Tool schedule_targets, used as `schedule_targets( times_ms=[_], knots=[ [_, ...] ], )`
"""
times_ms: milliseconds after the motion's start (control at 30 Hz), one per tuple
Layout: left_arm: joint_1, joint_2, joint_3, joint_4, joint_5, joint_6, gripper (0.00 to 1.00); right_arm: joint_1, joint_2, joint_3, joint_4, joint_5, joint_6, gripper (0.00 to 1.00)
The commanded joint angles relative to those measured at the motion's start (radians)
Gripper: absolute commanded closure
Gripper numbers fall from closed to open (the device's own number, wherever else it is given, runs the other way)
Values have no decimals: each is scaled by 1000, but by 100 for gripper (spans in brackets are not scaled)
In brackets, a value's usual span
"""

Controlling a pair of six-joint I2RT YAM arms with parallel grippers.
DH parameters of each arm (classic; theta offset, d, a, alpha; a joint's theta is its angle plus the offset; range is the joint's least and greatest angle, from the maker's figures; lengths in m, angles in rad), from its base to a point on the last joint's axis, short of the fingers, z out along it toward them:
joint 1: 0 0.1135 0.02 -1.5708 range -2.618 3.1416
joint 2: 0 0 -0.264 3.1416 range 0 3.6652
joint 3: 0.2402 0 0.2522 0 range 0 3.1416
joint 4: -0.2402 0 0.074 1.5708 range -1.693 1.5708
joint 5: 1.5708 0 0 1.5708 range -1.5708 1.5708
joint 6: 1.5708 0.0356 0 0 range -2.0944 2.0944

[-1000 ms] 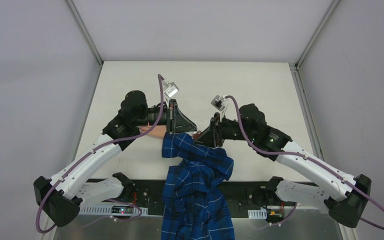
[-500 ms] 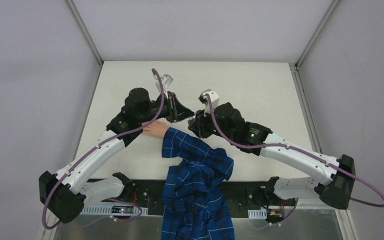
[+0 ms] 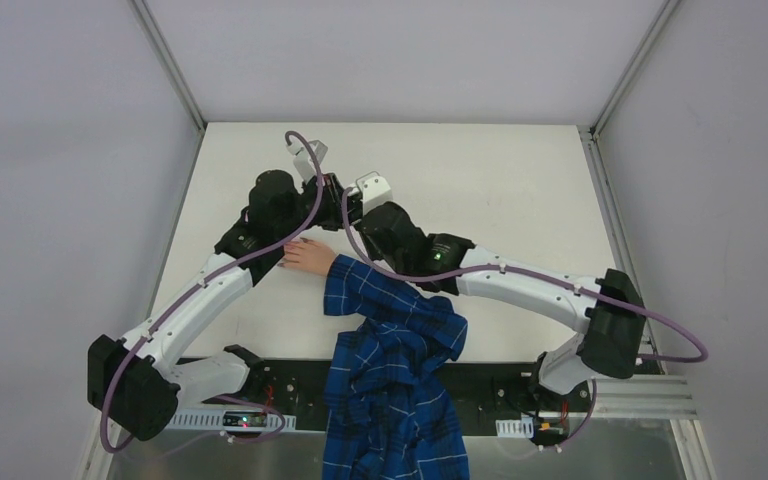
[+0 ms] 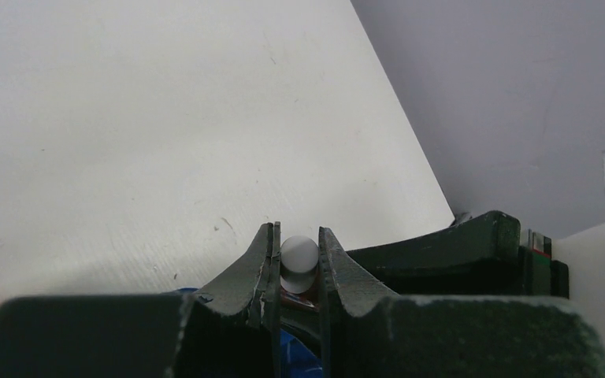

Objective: Paint the nails
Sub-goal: Unscrew the nail polish bottle.

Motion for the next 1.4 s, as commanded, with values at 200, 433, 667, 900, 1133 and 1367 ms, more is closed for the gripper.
schedule_targets(
  times_ms=[200, 433, 667, 900, 1133, 1367],
  knots=[
    [-16, -18, 1, -106, 191, -81, 100, -27, 93, 119, 232, 163, -19, 100],
    [-16, -70, 17, -115, 182, -19, 85, -28, 59, 69, 235, 153, 9, 100],
    [-16, -166, 17, -127, 122, 63, 29, -58, -55, -48, 227, 99, 94, 100],
    [-16, -217, 11, -145, 55, 98, 1, -178, -195, -174, 187, -134, 217, 100],
    [-16, -239, 29, -145, 119, 166, 1, -388, -281, -250, 136, -610, 315, 100],
    [-16, -199, 65, -121, 312, 173, 1, -499, -329, -314, 272, -1060, 373, 100]
  ],
)
